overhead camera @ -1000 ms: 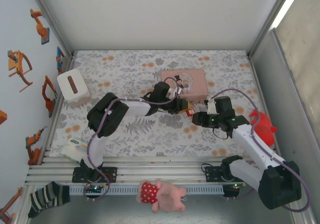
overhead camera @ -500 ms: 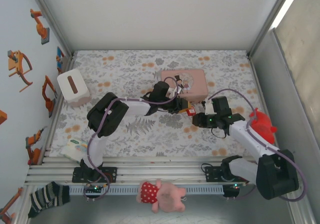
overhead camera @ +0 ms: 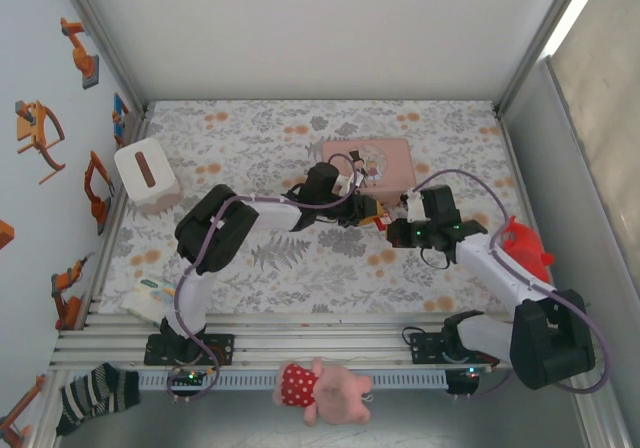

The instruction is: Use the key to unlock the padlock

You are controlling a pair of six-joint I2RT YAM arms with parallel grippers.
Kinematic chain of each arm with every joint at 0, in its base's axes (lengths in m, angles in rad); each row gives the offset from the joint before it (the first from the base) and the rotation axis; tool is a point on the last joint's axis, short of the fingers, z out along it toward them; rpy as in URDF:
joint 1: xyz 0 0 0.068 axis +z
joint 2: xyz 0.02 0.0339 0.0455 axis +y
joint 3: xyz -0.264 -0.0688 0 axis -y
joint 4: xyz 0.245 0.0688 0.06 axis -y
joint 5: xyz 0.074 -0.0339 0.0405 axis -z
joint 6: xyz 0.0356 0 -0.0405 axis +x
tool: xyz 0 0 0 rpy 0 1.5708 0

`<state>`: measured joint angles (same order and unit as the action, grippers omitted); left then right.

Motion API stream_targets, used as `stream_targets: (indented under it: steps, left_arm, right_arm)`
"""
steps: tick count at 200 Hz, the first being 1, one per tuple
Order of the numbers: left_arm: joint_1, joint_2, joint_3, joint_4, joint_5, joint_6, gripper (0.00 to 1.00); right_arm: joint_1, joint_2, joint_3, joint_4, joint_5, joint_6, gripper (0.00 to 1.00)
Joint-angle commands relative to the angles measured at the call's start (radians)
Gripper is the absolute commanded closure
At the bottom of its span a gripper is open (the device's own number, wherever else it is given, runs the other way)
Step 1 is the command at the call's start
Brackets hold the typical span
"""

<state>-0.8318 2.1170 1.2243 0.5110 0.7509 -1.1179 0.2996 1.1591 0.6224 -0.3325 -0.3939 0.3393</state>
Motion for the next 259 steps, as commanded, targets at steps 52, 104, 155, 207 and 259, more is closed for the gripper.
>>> stream_targets:
  steps: [52,104,155,207,259]
  left_arm:
    - [0.000,0.013,0.010,0.047,0.134,-0.083,1.00]
    - [0.008,0.014,0.014,0.056,0.143,-0.086,1.00]
    - [0.011,0.029,0.026,0.103,0.159,-0.120,1.00]
    - [0.015,0.026,0.029,0.103,0.165,-0.119,1.00]
    - [0.028,0.018,-0.006,0.118,0.165,-0.115,1.00]
  right_arm:
    - [0.188,0.007,0.114,-0.245,0.516,-0.104,1.00]
    - [0.363,0.119,0.215,-0.315,0.847,-0.155,1.00]
    - [0.550,0.280,0.318,-0.404,1.212,-0.197,1.00]
    - [0.663,0.384,0.370,-0.423,1.425,-0.241,1.00]
    - [0.672,0.341,0.344,-0.428,1.444,-0.250,1.00]
